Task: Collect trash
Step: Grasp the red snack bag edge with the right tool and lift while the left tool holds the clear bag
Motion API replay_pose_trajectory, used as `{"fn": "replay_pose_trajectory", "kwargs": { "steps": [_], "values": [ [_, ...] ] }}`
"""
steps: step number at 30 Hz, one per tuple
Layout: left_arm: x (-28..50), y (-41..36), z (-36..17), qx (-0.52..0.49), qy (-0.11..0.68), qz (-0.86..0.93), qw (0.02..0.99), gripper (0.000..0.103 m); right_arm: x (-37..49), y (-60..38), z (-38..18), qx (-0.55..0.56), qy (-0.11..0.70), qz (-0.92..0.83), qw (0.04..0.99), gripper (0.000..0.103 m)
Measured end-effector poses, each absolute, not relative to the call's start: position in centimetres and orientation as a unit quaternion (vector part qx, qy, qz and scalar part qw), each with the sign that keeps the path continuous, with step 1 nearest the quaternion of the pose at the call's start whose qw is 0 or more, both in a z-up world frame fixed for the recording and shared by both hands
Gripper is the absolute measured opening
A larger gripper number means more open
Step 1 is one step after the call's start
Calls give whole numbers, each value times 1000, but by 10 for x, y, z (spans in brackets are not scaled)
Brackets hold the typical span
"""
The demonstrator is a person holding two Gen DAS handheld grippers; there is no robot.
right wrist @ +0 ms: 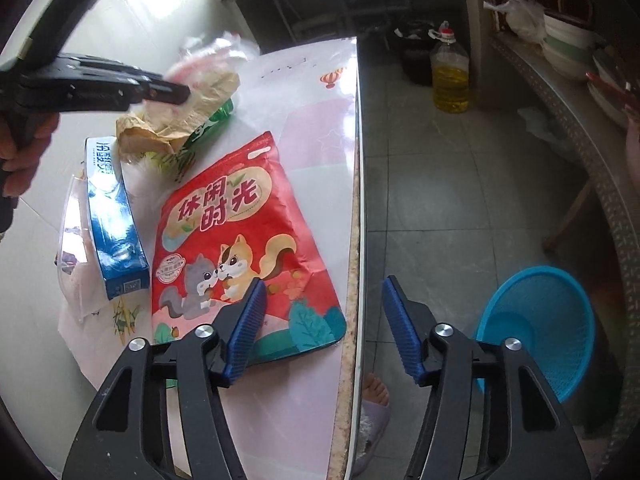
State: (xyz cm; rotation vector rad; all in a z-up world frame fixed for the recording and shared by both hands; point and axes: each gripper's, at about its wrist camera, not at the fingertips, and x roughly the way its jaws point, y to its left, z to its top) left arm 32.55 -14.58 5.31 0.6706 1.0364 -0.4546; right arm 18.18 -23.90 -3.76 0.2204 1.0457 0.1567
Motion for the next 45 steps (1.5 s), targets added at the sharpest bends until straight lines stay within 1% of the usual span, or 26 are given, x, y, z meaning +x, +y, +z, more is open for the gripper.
{"fn": "replay_pose_trajectory", "kwargs": {
  "steps": [3, 4, 5, 6, 7, 8, 9, 10, 14, 15, 17, 19, 22, 23, 25, 27, 28, 30, 32, 35, 45],
  "values": [
    [299, -134, 88, 272, 447, -222, 823, 19, 178, -237, -37, 92, 500, 64, 859, 36],
    [289, -129, 100, 256, 434, -225, 834, 19, 177, -237, -36, 88, 500, 61, 860, 34],
    [277, -125, 108, 242, 423, -227, 843, 19, 176, -238, -36, 79, 502, 49, 860, 25],
    [266, -120, 115, 229, 416, -232, 849, 19, 174, -239, -35, 78, 501, 47, 860, 20],
    [254, -115, 121, 213, 409, -237, 855, 19, 171, -241, -35, 81, 502, 46, 860, 19],
    [243, -110, 125, 200, 404, -241, 859, 19, 168, -243, -34, 83, 502, 41, 860, 13],
    [232, -107, 127, 190, 400, -246, 862, 19, 166, -244, -34, 81, 504, 35, 859, 5],
    [220, -103, 129, 179, 395, -252, 865, 19, 163, -247, -35, 85, 507, 33, 857, 3],
    [179, -93, 120, 127, 394, -265, 871, 19, 146, -254, -35, 108, 513, 32, 851, 3],
    [170, -91, 115, 113, 395, -269, 871, 19, 140, -255, -35, 100, 513, 19, 852, 1],
    [149, -89, 105, 83, 397, -278, 871, 19, 132, -257, -36, 92, 517, 0, 851, 1],
    [131, -88, 91, 57, 403, -284, 868, 19, 125, -264, -37, 119, 523, 4, 844, 1],
    [108, -91, 64, 36, 412, -275, 868, 19, 124, -275, -28, 149, 508, 15, 848, 1],
    [104, -94, 54, 36, 416, -271, 867, 19, 127, -278, -24, 162, 502, 29, 849, 5],
    [95, -105, 33, 51, 427, -252, 867, 19, 139, -281, -13, 181, 487, 54, 853, 8],
    [90, -113, 17, 70, 422, -238, 872, 19, 153, -279, -3, 192, 472, 92, 855, 42],
    [91, -118, 9, 80, 423, -227, 874, 19, 162, -276, 0, 195, 467, 113, 855, 47],
    [97, -124, -9, 93, 435, -213, 870, 19, 183, -270, 2, 198, 473, 153, 845, 53],
    [105, -130, -25, 102, 447, -201, 866, 19, 201, -265, -3, 207, 487, 182, 829, 58],
    [111, -130, -39, 109, 455, -194, 863, 19, 228, -259, -14, 220, 510, 209, 805, 59],
    [114, -131, -39, 113, 462, -199, 857, 19, 271, -263, -37, 216, 541, 207, 786, 59]
  ]
}}
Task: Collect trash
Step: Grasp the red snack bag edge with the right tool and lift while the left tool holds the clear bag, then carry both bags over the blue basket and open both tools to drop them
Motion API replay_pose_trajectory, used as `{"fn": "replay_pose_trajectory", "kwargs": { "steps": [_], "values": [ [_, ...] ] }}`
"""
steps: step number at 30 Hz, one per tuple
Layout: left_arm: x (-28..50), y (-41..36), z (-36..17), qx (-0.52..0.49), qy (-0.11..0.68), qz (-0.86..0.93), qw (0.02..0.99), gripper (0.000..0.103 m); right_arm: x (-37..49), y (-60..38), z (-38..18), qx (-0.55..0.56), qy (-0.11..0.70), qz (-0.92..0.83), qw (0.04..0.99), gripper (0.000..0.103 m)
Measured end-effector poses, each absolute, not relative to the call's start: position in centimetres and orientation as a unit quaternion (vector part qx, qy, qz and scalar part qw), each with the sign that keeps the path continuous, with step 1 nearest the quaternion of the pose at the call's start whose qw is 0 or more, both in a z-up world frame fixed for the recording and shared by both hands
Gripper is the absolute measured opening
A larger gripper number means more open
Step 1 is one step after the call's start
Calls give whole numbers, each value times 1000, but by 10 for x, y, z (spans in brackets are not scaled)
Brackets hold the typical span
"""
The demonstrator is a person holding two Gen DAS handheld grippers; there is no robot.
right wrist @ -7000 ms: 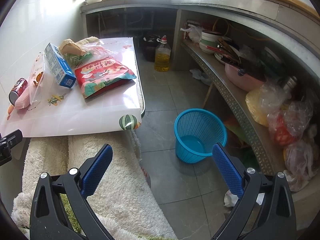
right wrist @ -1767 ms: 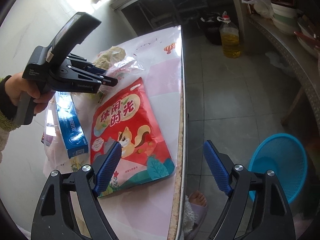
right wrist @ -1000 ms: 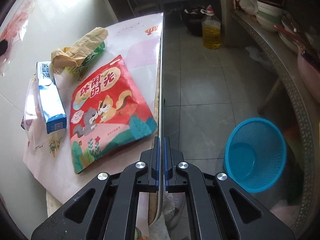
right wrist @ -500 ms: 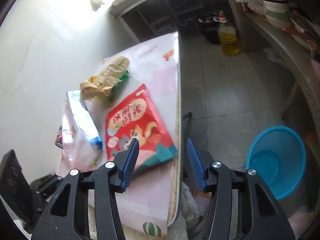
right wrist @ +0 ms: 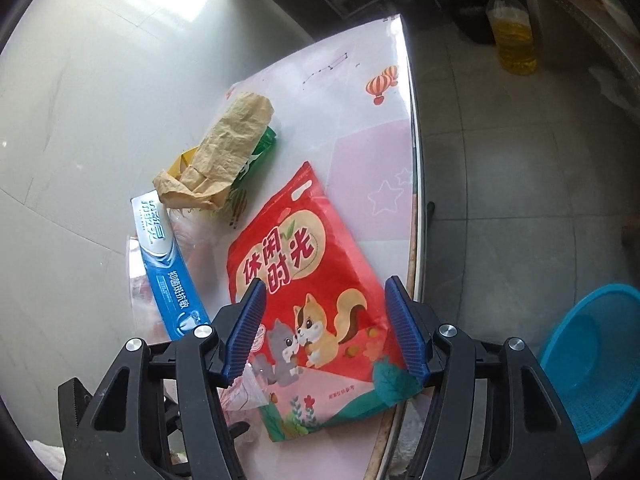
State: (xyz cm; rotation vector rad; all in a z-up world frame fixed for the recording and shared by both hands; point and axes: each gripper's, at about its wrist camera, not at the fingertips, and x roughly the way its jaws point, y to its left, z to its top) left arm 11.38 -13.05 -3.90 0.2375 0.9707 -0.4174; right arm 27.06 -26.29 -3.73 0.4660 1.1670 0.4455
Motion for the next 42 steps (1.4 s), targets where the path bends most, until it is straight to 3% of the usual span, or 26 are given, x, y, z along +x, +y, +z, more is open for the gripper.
{"fn": "replay_pose_trajectory", "kwargs": {
  "steps": [16, 23, 32, 34, 36, 42],
  "values": [
    [116, -147, -41, 155, 454, -245, 842, 19, 204, -302, -48, 289, 565, 230, 738, 60],
    [109, -152, -43, 174, 450, -254, 839, 19, 151, -330, -67, 369, 548, 199, 724, 47],
    [109, -161, -46, 181, 453, -266, 831, 19, 134, -351, -104, 483, 510, 189, 686, 46],
    [109, -162, -47, 183, 454, -265, 831, 19, 134, -347, -103, 483, 507, 195, 686, 41],
    [108, -162, -47, 182, 455, -263, 831, 19, 133, -345, -102, 487, 504, 197, 685, 27],
    [109, -160, -43, 158, 465, -270, 829, 19, 112, -359, -92, 520, 459, 197, 693, 8]
  ]
}}
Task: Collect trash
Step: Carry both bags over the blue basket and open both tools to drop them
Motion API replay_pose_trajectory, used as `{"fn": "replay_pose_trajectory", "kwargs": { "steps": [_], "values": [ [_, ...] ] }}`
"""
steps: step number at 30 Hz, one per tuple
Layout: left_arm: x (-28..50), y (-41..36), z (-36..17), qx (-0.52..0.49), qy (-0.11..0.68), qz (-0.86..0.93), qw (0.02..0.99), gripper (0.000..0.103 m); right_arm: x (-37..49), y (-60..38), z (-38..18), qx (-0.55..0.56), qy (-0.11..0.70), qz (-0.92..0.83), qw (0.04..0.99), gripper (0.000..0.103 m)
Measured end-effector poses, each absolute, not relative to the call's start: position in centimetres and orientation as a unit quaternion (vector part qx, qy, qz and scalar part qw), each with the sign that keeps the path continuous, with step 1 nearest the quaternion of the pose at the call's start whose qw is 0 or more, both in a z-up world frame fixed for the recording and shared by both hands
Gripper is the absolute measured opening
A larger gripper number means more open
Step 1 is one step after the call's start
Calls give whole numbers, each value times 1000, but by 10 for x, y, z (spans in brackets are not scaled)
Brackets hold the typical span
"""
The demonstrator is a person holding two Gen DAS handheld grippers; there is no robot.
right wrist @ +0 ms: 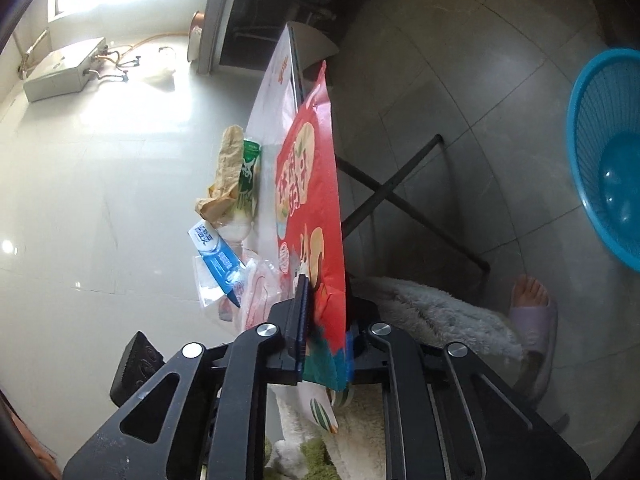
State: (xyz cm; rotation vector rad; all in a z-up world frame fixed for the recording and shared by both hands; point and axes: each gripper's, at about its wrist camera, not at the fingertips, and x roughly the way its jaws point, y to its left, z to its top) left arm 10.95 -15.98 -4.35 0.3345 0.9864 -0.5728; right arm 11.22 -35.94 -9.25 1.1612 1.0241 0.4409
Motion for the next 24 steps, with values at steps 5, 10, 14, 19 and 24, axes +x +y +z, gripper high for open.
{"fn": "replay_pose_trajectory", "kwargs": {
  "steps": [5, 10, 14, 19, 24],
  "values": [
    [112, -169, -33, 150, 460, -289, 826, 19, 83, -387, -97, 570, 400, 175, 696, 5],
    [123, -202, -14, 140, 463, -330, 810, 19, 40, -419, -106, 605, 355, 116, 703, 4],
    [138, -248, -7, 128, 486, -385, 774, 19, 6, -448, -118, 616, 336, 56, 710, 2],
    [156, -323, -34, 147, 544, -413, 716, 19, -15, -476, -146, 627, 333, -9, 704, 2],
    [175, -391, -85, 172, 617, -412, 648, 19, -14, -503, -175, 616, 350, -66, 703, 2]
  ]
}}
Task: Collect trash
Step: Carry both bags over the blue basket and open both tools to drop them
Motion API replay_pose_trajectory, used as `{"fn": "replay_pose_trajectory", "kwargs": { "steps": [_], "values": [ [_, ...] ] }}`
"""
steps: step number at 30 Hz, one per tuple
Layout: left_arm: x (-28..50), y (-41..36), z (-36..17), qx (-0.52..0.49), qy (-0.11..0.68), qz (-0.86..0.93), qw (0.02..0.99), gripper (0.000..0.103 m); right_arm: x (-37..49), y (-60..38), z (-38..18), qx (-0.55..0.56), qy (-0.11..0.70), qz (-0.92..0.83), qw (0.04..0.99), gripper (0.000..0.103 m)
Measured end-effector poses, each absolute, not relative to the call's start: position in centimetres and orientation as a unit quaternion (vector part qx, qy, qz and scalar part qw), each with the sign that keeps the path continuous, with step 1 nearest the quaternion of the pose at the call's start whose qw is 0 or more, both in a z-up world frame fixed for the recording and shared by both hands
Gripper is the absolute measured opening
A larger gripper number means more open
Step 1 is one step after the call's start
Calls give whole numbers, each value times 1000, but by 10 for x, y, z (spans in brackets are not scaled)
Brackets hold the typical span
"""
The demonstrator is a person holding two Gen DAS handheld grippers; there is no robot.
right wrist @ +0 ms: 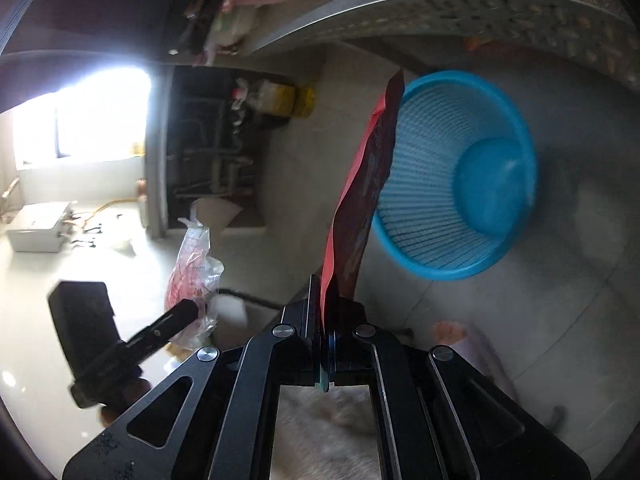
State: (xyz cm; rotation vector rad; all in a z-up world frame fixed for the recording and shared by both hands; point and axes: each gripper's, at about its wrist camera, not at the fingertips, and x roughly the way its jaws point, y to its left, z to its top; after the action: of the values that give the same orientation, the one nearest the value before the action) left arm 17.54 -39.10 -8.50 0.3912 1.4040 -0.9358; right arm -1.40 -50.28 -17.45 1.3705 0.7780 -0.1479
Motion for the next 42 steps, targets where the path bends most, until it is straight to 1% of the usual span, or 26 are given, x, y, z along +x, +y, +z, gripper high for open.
{"fn": "replay_pose_trajectory", "kwargs": {
  "steps": [4, 7, 8, 9, 10, 11, 14, 16, 17, 18, 22, 25, 28, 30, 32, 33, 35, 38, 39, 40, 42],
  "values": [
    [190, -431, -136, 196, 656, -382, 620, 20, 9, -511, -196, 590, 376, -109, 706, 2],
    [200, -456, -171, 203, 675, -362, 609, 24, 32, -514, -210, 561, 395, -139, 714, 2],
    [203, -461, -181, 202, 681, -357, 606, 35, 37, -516, -214, 547, 402, -151, 719, 2],
    [205, -467, -191, 204, 688, -353, 600, 43, 41, -519, -221, 528, 412, -166, 723, 6],
    [206, -469, -199, 212, 692, -349, 596, 54, 46, -520, -228, 516, 420, -175, 726, 8],
    [207, -471, -207, 222, 694, -339, 595, 61, 51, -520, -237, 500, 432, -183, 727, 10],
    [210, -470, -218, 227, 704, -318, 593, 64, 57, -521, -260, 451, 484, -227, 715, 18],
    [210, -466, -218, 219, 709, -316, 591, 66, 52, -520, -262, 436, 494, -250, 709, 22],
    [211, -464, -215, 216, 709, -317, 591, 67, 47, -518, -260, 427, 494, -263, 710, 25],
    [212, -462, -214, 214, 706, -323, 593, 68, 41, -517, -254, 419, 492, -272, 712, 31],
    [214, -458, -197, 216, 685, -334, 611, 71, 26, -508, -237, 378, 481, -308, 729, 38],
    [211, -454, -179, 208, 674, -338, 623, 71, 18, -504, -227, 352, 475, -327, 738, 38],
    [209, -447, -151, 199, 657, -351, 638, 71, 34, -501, -213, 314, 458, -318, 768, 38],
    [210, -435, -128, 185, 638, -365, 652, 71, 45, -493, -199, 278, 453, -298, 793, 34],
    [209, -416, -100, 170, 614, -377, 672, 71, 70, -485, -196, 255, 467, -247, 810, 32],
    [208, -404, -87, 162, 601, -383, 683, 71, 85, -484, -201, 255, 486, -217, 807, 32],
    [204, -374, -59, 140, 576, -392, 703, 71, 120, -483, -229, 254, 541, -177, 782, 32],
    [196, -331, -29, 117, 549, -399, 725, 73, 159, -496, -295, 233, 643, -189, 705, 31],
    [190, -319, -23, 115, 542, -400, 730, 73, 168, -503, -321, 227, 684, -202, 663, 23],
    [185, -304, -16, 114, 536, -398, 736, 73, 172, -510, -341, 218, 714, -215, 630, 20],
    [176, -284, -8, 114, 526, -399, 742, 73, 180, -524, -369, 196, 750, -242, 584, 19]
  ]
}}
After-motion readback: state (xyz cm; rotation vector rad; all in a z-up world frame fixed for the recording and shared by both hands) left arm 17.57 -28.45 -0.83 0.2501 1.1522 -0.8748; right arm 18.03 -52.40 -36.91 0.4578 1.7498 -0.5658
